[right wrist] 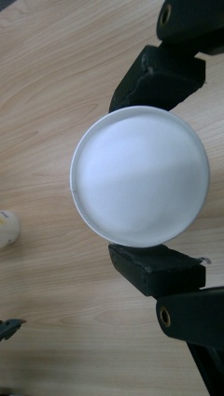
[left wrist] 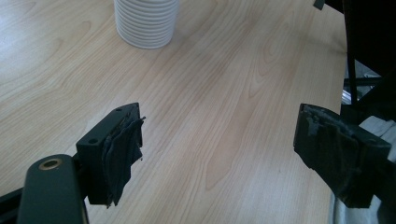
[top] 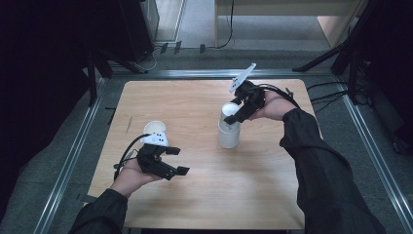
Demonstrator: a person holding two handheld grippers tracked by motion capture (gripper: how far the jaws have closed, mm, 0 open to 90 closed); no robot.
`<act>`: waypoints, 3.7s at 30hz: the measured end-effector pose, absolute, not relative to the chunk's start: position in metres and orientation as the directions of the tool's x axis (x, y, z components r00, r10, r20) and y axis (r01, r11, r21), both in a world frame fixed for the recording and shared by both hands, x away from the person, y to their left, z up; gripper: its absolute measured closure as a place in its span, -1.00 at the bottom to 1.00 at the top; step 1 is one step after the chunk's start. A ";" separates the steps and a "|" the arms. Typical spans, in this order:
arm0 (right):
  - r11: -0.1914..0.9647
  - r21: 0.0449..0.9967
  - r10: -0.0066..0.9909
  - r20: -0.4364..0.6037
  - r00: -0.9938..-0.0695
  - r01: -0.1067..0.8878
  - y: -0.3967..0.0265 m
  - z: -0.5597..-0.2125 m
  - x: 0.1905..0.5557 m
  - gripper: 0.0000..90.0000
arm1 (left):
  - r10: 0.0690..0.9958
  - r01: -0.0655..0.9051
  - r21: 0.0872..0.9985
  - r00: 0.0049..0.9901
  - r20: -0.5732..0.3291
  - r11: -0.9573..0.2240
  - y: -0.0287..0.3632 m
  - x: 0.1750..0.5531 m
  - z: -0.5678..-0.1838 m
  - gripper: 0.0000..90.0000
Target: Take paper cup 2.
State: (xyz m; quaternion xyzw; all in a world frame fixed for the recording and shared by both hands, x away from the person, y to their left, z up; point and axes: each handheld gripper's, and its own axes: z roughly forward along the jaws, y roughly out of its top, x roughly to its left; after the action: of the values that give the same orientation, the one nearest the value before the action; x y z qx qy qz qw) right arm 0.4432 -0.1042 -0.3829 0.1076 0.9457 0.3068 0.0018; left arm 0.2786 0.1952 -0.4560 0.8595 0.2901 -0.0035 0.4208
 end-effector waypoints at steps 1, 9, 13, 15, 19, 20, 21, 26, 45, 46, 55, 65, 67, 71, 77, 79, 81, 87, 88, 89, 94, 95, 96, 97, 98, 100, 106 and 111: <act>0.800 0.566 0.202 0.057 -0.978 0.198 -0.102 -0.382 0.443 -0.36 | 0.496 0.502 0.721 0.832 -0.250 -0.478 0.195 0.279 -0.456 -0.65; 0.842 0.508 0.191 0.032 -0.981 0.181 -0.090 -0.375 0.444 -0.29 | 0.496 0.501 0.721 0.832 -0.249 -0.478 0.195 0.278 -0.456 -0.65; 0.854 0.488 0.192 0.032 -0.981 0.183 -0.088 -0.374 0.445 -0.27 | 0.494 0.500 0.721 0.833 -0.249 -0.480 0.195 0.278 -0.456 -0.65; 0.855 0.486 0.193 0.029 -0.981 0.182 -0.088 -0.373 0.445 -0.26 | 0.493 0.500 0.720 0.833 -0.250 -0.481 0.195 0.278 -0.457 -0.65; 0.856 0.487 0.189 0.014 -0.982 0.172 -0.087 -0.372 0.444 -0.26 | 0.494 0.501 0.718 0.833 -0.249 -0.483 0.194 0.279 -0.457 -0.65; 0.855 0.488 0.193 0.016 -0.981 0.176 -0.087 -0.372 0.444 -0.25 | 0.494 0.500 0.717 0.834 -0.247 -0.485 0.194 0.278 -0.457 -0.65; 0.854 0.490 0.190 0.012 -0.982 0.172 -0.087 -0.371 0.444 -0.25 | 0.494 0.500 0.717 0.834 -0.248 -0.485 0.194 0.279 -0.457 -0.65; 0.849 0.499 0.191 0.015 -0.982 0.172 -0.089 -0.368 0.443 -0.24 | 0.495 0.503 0.717 0.832 -0.250 -0.483 0.194 0.279 -0.457 -0.65; 0.851 0.492 0.201 0.022 -0.979 0.186 -0.088 -0.353 0.441 -0.23 | 0.499 0.510 0.721 0.827 -0.260 -0.469 0.196 0.280 -0.458 -0.65; 0.848 0.495 0.202 0.026 -0.979 0.188 -0.088 -0.352 0.441 -0.23 | 0.500 0.511 0.720 0.826 -0.260 -0.469 0.197 0.280 -0.458 -0.65; 0.846 0.506 0.189 0.014 -0.982 0.170 -0.087 -0.339 0.439 -0.23 | 0.506 0.517 0.720 0.821 -0.264 -0.463 0.199 0.282 -0.459 -0.65; 0.843 0.511 0.195 -0.003 -0.981 0.166 -0.088 -0.320 0.434 -0.23 | 0.506 0.518 0.721 0.821 -0.266 -0.461 0.199 0.282 -0.459 -0.65; 0.847 0.508 0.186 -0.005 -0.983 0.158 -0.088 -0.316 0.434 -0.22 | 0.507 0.517 0.721 0.821 -0.265 -0.461 0.199 0.283 -0.459 -0.65; 0.850 0.506 0.180 -0.016 -0.984 0.147 -0.087 -0.308 0.433 -0.22 | 0.506 0.517 0.719 0.821 -0.263 -0.465 0.199 0.283 -0.460 -0.65; 0.844 0.522 0.166 -0.032 -0.986 0.125 -0.085 -0.289 0.427 -0.22 | 0.507 0.516 0.722 0.821 -0.262 -0.461 0.200 0.283 -0.459 -0.65; 0.842 0.526 0.162 -0.032 -0.986 0.121 -0.086 -0.287 0.425 -0.22 | 0.509 0.515 0.726 0.820 -0.261 -0.456 0.200 0.283 -0.459 -0.65; 0.832 0.542 0.157 -0.025 -0.987 0.119 -0.088 -0.279 0.420 -0.22 | 0.508 0.518 0.726 0.819 -0.268 -0.452 0.200 0.283 -0.459 -0.65; 0.819 0.564 0.139 -0.020 -0.990 0.103 -0.094 -0.267 0.409 -0.21 | 0.503 0.515 0.726 0.822 -0.268 -0.456 0.198 0.282 -0.458 -0.65; 0.820 0.565 0.131 -0.019 -0.991 0.097 -0.095 -0.266 0.406 -0.21 | 0.503 0.514 0.727 0.822 -0.267 -0.455 0.198 0.282 -0.458 -0.65; 0.823 0.561 0.126 -0.021 -0.992 0.093 -0.096 -0.265 0.401 -0.21 | 0.501 0.514 0.729 0.823 -0.268 -0.453 0.198 0.282 -0.458 -0.65; 0.820 0.568 0.098 -0.014 -0.995 0.072 -0.100 -0.269 0.392 -0.21 | 0.499 0.515 0.728 0.823 -0.271 -0.454 0.198 0.283 -0.458 -0.65; 0.815 0.577 0.083 -0.020 -0.996 0.056 -0.101 -0.273 0.389 -0.21 | 0.499 0.514 0.728 0.823 -0.271 -0.454 0.198 0.283 -0.458 -0.65; 0.815 0.577 0.083 -0.020 -0.996 0.056 -0.101 -0.273 0.389 -0.21 | 0.498 0.514 0.728 0.824 -0.271 -0.454 0.197 0.283 -0.458 -0.65; 0.814 0.578 0.084 -0.019 -0.996 0.057 -0.102 -0.275 0.387 -0.21 | 0.498 0.514 0.729 0.823 -0.271 -0.452 0.197 0.284 -0.458 -0.65; 0.810 0.583 0.081 -0.017 -0.997 0.056 -0.103 -0.277 0.386 -0.21 | 0.498 0.513 0.731 0.824 -0.271 -0.451 0.197 0.284 -0.458 -0.65; 0.804 0.591 0.076 -0.001 -0.997 0.061 -0.105 -0.282 0.384 -0.20 | 0.499 0.513 0.733 0.823 -0.272 -0.447 0.197 0.284 -0.458 -0.65; 0.788 0.613 0.052 0.034 -0.998 0.062 -0.108 -0.298 0.373 -0.20 | 0.492 0.508 0.735 0.827 -0.271 -0.449 0.195 0.283 -0.458 -0.65; 0.780 0.624 0.029 0.047 -0.998 0.052 -0.108 -0.316 0.364 -0.20 | 0.485 0.504 0.741 0.831 -0.274 -0.445 0.195 0.283 -0.457 -0.65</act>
State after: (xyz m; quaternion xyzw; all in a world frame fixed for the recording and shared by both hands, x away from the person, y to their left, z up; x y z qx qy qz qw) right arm 0.3644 -0.1075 -0.3156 0.0213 0.9432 0.3310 -0.0176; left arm 0.2833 0.1946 -0.4570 0.8498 0.2909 -0.0108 0.4394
